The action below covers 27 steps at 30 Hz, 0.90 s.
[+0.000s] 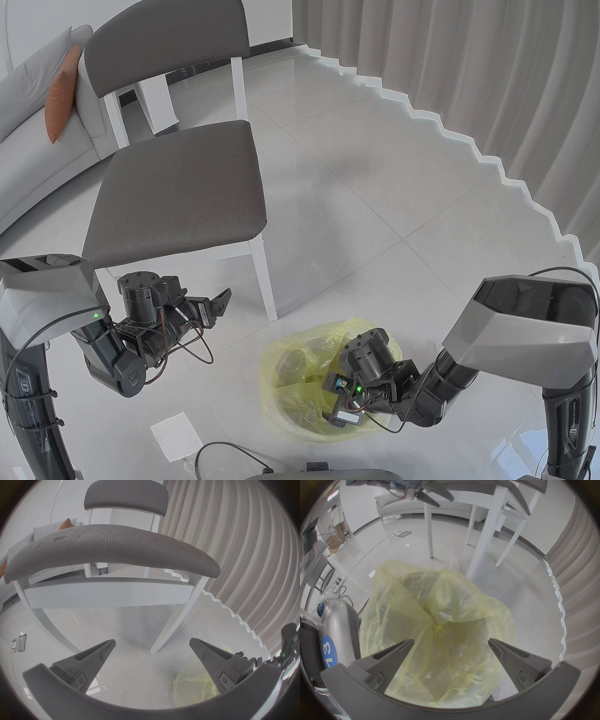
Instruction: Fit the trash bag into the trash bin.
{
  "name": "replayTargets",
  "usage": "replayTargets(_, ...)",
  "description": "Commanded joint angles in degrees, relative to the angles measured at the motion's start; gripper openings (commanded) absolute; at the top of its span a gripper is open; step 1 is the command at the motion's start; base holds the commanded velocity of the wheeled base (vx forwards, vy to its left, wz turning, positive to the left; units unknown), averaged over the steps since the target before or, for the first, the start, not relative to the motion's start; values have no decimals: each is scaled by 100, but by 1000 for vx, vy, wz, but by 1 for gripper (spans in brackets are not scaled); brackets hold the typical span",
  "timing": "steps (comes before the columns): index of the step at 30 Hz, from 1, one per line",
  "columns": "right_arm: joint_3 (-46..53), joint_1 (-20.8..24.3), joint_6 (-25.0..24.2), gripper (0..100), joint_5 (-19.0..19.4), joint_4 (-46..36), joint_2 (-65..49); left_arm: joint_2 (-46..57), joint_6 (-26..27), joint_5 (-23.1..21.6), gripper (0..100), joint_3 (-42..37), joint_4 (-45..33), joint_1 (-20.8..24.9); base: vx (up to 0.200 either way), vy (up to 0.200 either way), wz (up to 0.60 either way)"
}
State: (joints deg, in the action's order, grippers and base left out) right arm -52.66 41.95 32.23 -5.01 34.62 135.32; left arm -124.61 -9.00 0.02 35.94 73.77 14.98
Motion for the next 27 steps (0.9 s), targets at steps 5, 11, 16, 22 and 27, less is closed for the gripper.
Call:
replayTargets(5,37,384,-6,100,18,18,250,-10,-6,-2,100,-166,217,5,0,0,0)
replayTargets(11,-227,463,-15,100,35,1,592,-81,-14,-2,100,-210,226,93,0,0,0)
replayTargets(16,-376,472,-24,100,132,-43,689,-257,-32,-2,100,-307,270,356,0,0,0)
replayTargets(22,-359,490,-59,100,220,-78,680,-661,-14,6,100,-333,604,629,0,0,0)
replayTargets(27,-262,446,-94,100,255,-17,663,-661,-6,-46,100,-597,622,725,0,0,0)
